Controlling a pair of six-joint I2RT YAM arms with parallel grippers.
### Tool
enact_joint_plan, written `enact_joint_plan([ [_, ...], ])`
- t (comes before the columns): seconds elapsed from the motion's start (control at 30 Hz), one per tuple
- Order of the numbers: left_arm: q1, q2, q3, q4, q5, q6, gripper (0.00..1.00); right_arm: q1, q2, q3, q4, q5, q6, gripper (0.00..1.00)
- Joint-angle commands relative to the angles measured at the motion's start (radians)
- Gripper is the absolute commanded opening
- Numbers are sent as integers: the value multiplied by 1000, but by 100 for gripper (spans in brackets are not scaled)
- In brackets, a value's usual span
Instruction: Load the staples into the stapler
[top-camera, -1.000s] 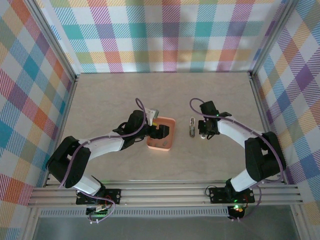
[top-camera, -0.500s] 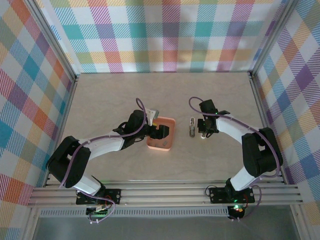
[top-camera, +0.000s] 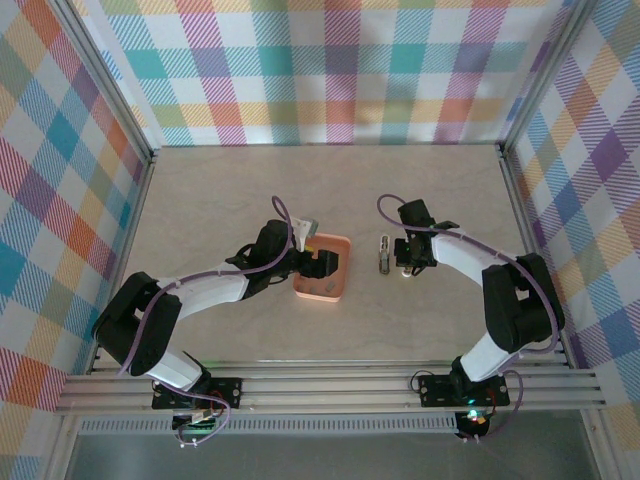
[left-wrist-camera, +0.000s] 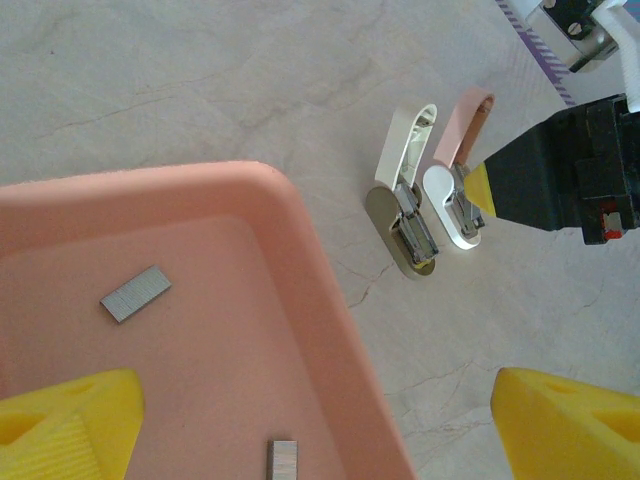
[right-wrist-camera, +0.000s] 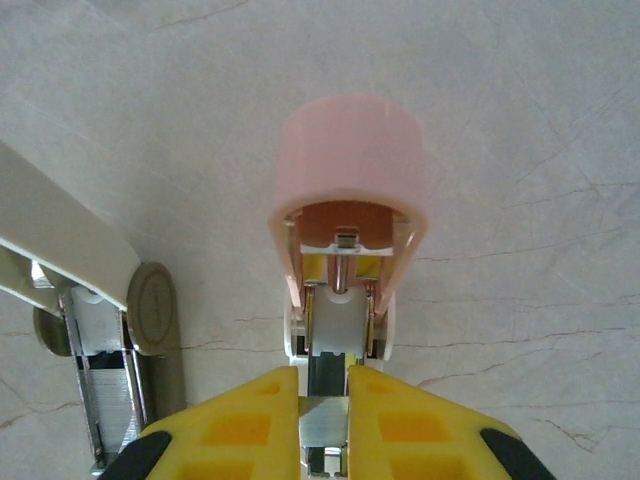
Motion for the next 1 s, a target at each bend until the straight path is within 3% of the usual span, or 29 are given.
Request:
enact_joint_plan([
  [0.0, -11, -1, 18, -1, 4, 20, 90, -7, 15, 9, -16, -13, 3, 15],
  [0.53, -12, 1, 16, 3, 8, 16, 90, -7, -92, 21, -53, 0, -12, 16],
  [0.97, -12, -12, 13, -3, 3, 16, 90, -7, -12, 19, -31, -7, -17, 15],
])
